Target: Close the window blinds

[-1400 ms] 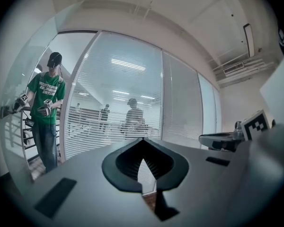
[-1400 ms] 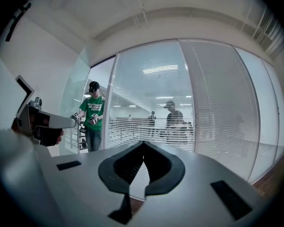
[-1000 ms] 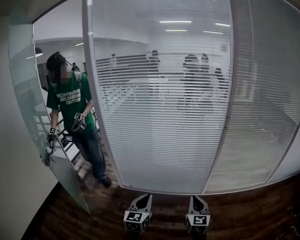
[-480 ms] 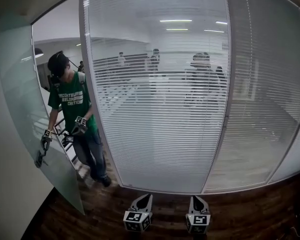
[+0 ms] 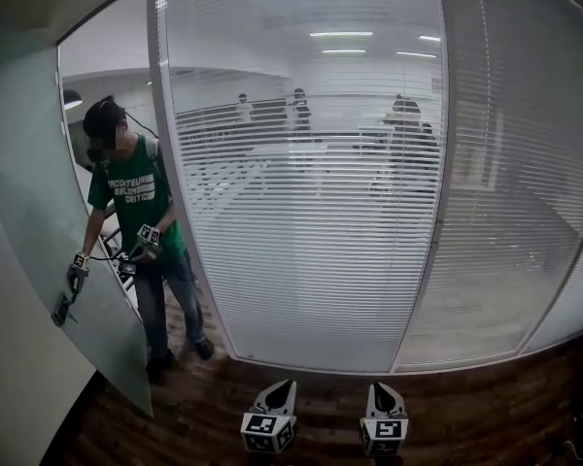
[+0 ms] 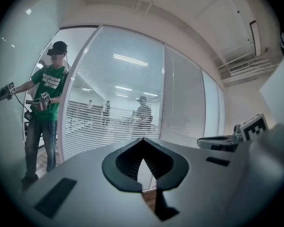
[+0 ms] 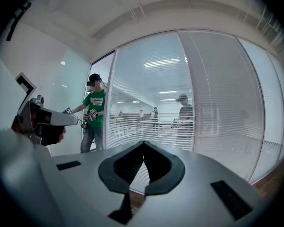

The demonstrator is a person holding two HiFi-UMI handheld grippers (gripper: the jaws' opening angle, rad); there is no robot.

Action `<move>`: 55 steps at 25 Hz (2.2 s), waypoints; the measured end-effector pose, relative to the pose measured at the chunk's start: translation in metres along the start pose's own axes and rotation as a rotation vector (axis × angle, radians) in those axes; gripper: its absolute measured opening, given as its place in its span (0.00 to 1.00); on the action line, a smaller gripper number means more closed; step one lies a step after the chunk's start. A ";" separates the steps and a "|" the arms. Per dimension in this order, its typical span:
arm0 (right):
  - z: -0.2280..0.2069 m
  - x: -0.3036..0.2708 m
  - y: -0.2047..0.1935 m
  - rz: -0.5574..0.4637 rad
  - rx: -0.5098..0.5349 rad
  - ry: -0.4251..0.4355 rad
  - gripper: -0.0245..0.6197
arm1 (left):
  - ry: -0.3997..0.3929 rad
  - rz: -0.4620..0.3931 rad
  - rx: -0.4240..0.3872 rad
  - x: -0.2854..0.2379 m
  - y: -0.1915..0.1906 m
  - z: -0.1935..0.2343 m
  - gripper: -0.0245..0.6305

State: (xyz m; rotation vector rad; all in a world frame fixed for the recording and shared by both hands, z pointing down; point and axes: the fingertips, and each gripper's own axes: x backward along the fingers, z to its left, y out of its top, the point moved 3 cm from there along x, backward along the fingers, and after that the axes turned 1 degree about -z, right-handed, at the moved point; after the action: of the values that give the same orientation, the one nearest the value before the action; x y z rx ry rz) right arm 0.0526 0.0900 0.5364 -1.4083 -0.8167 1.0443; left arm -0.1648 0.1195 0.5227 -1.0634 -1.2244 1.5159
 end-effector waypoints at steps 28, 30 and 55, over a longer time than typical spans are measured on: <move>-0.016 -0.117 0.018 -0.015 0.033 -0.029 0.04 | -0.005 -0.021 -0.005 -0.107 0.018 0.062 0.03; -0.019 -0.130 0.016 -0.015 0.039 -0.027 0.04 | -0.001 -0.020 -0.003 -0.117 0.017 0.068 0.03; 0.000 -0.201 0.042 -0.041 0.054 -0.101 0.04 | -0.046 0.016 -0.016 -0.181 0.034 0.139 0.03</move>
State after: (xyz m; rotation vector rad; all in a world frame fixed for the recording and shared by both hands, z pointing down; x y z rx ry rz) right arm -0.0242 -0.1004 0.5230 -1.2967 -0.8806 1.1046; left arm -0.2603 -0.0906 0.5251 -1.0562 -1.2642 1.5521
